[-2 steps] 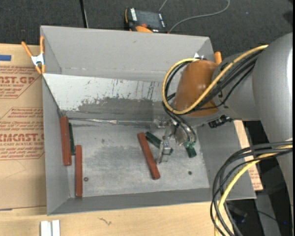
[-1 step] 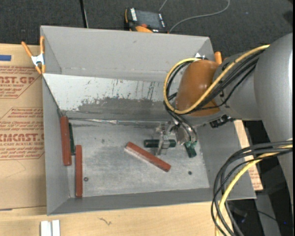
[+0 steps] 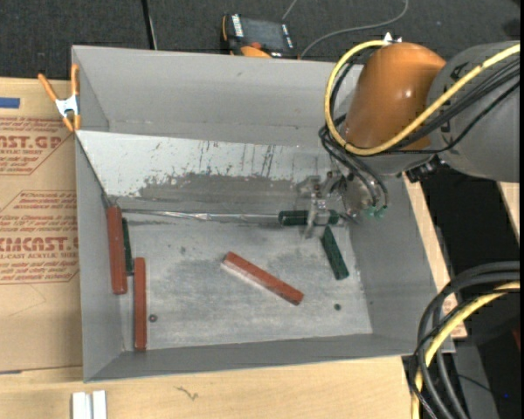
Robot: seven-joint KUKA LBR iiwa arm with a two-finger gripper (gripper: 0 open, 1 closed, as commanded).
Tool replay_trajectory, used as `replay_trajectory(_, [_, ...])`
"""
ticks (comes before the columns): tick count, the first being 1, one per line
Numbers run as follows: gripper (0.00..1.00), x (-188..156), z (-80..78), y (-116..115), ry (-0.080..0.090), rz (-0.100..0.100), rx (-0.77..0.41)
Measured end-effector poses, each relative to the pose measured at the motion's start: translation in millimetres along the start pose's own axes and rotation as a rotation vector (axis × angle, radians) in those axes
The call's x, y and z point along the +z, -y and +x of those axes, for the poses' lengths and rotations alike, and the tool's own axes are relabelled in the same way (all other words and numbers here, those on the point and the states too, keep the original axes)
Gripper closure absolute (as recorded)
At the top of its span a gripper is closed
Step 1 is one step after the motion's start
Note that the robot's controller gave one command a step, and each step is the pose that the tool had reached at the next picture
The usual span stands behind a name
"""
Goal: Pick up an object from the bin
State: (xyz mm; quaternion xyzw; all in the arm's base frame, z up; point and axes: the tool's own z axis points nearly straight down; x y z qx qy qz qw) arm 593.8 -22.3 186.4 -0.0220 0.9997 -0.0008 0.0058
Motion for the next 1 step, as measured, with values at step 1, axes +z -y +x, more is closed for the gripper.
replay_trajectory(1, [1.0,-84.7,28.8,42.8,-0.001,0.001,0.022])
